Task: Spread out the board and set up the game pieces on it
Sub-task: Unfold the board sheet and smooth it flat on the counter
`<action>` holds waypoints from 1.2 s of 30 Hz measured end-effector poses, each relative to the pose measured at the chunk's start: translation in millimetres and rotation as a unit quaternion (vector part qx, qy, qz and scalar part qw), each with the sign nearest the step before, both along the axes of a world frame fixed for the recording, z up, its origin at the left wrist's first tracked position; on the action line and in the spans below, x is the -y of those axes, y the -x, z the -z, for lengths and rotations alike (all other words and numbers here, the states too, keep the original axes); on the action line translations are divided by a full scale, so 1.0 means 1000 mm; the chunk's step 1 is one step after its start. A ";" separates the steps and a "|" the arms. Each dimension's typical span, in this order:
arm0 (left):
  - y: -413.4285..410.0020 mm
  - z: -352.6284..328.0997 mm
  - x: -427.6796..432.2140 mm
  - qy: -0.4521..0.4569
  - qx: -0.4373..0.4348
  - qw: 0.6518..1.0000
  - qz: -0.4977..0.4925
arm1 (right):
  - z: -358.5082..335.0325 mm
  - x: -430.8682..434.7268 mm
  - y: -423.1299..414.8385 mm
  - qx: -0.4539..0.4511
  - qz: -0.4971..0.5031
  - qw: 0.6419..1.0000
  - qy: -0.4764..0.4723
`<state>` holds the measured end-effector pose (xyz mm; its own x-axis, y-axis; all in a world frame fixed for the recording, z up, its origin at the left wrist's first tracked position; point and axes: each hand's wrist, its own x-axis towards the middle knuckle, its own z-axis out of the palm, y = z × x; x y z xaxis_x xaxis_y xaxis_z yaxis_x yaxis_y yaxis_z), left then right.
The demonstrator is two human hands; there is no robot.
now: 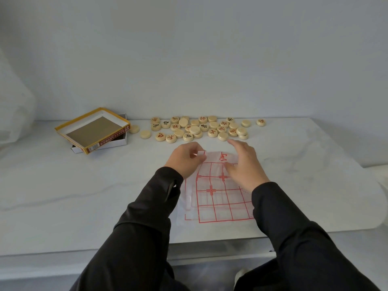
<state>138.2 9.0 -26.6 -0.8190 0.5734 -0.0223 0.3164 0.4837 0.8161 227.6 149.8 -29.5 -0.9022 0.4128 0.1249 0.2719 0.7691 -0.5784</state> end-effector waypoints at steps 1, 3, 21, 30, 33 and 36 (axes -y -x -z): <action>-0.002 -0.003 0.000 -0.006 0.021 1.000 0.016 | -0.001 -0.001 0.000 -0.006 -0.011 1.000 0.020; -0.003 -0.007 0.002 -0.033 0.066 0.997 0.037 | -0.004 -0.003 0.000 -0.022 -0.028 0.997 0.065; 0.017 -0.008 0.027 -0.359 0.428 0.828 -0.047 | -0.025 -0.018 -0.013 -0.048 -0.093 0.895 0.434; 0.014 -0.001 0.027 -0.551 0.494 0.668 0.073 | -0.037 -0.024 -0.011 -0.145 0.097 0.874 0.454; 0.014 -0.006 0.031 -0.576 0.504 0.637 0.095 | -0.034 -0.023 -0.014 -0.173 0.141 0.872 0.435; 0.011 -0.011 0.030 -0.568 0.497 0.651 0.080 | -0.029 -0.027 -0.010 -0.211 0.168 0.917 0.293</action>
